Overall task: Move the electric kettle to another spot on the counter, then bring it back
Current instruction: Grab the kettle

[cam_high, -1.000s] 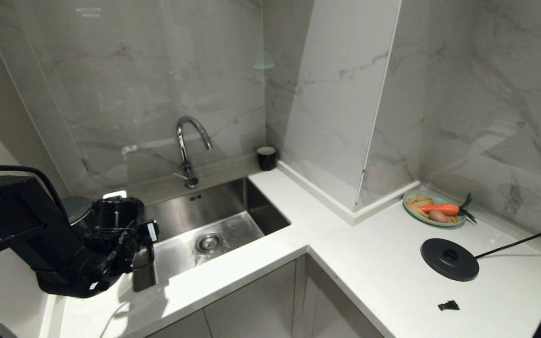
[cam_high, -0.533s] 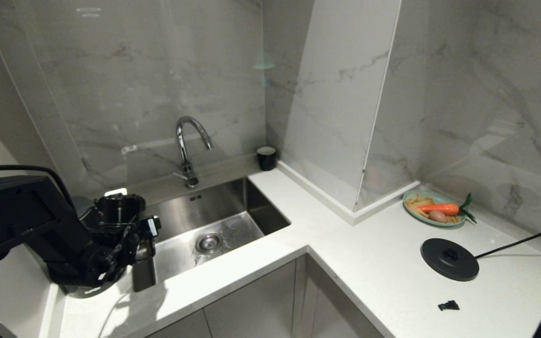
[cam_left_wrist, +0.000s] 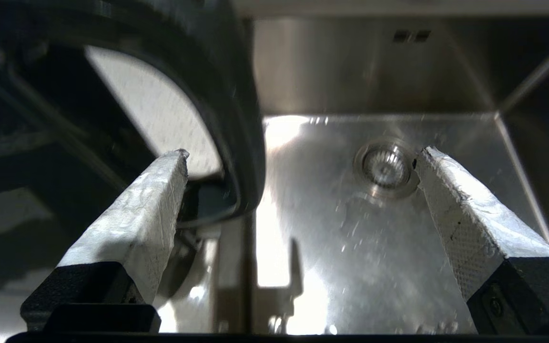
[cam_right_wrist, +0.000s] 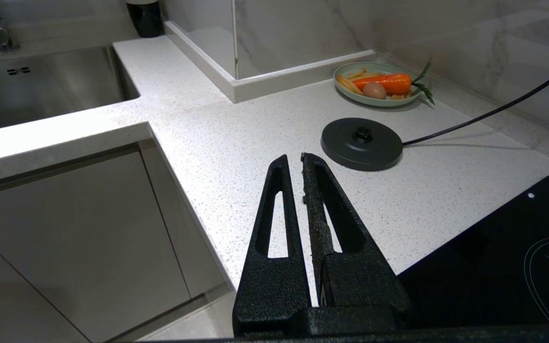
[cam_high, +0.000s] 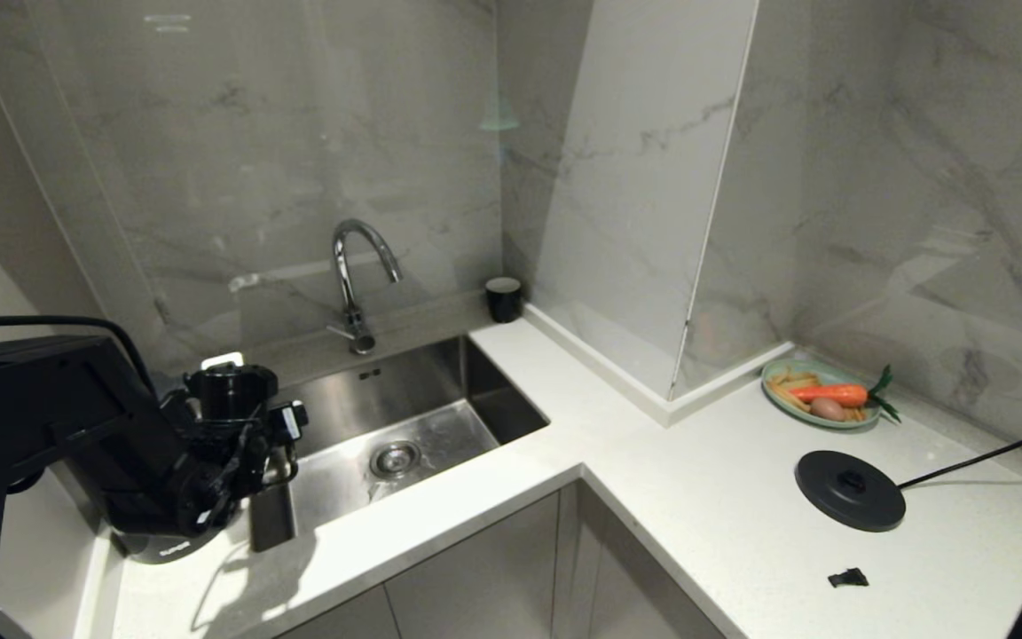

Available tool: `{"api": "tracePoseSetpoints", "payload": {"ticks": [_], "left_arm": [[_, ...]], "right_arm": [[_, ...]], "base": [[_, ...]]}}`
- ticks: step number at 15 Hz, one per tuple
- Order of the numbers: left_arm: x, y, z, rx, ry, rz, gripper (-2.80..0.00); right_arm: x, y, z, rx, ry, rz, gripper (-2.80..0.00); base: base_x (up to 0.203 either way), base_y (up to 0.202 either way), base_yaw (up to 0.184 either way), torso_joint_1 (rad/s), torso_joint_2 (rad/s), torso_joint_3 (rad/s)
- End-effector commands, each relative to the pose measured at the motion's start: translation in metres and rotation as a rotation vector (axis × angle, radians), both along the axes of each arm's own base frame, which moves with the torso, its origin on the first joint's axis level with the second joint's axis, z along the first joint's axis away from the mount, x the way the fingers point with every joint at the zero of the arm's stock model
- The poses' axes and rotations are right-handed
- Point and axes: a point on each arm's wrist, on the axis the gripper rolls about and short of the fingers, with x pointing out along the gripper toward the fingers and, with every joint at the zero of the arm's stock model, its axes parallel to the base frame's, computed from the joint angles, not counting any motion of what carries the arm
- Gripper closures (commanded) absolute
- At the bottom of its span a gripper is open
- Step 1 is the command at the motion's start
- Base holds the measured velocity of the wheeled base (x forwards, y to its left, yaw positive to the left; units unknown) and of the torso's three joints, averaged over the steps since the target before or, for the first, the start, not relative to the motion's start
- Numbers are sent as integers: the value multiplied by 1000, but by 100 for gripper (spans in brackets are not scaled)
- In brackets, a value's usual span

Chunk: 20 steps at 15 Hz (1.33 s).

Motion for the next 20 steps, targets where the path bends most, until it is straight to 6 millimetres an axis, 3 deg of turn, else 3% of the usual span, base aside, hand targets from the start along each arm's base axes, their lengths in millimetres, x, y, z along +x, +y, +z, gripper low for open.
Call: {"api": "tracePoseSetpoints", "payload": {"ticks": [1,12,20], "left_arm": [[3,1,-3,16,-33,-1,-280],[25,14,-4,86,-118,11,-280],[30,20,-2,93,-132,23,-280]], "right_arm": [[0,0,0,-1,1,0,0],[0,0,0,5,1,0,0],[0,0,0,3,1,0,0]], "base": [[0,0,0,0,0,0],[0,0,0,0,0,0],[0,0,0,0,0,0]]}}
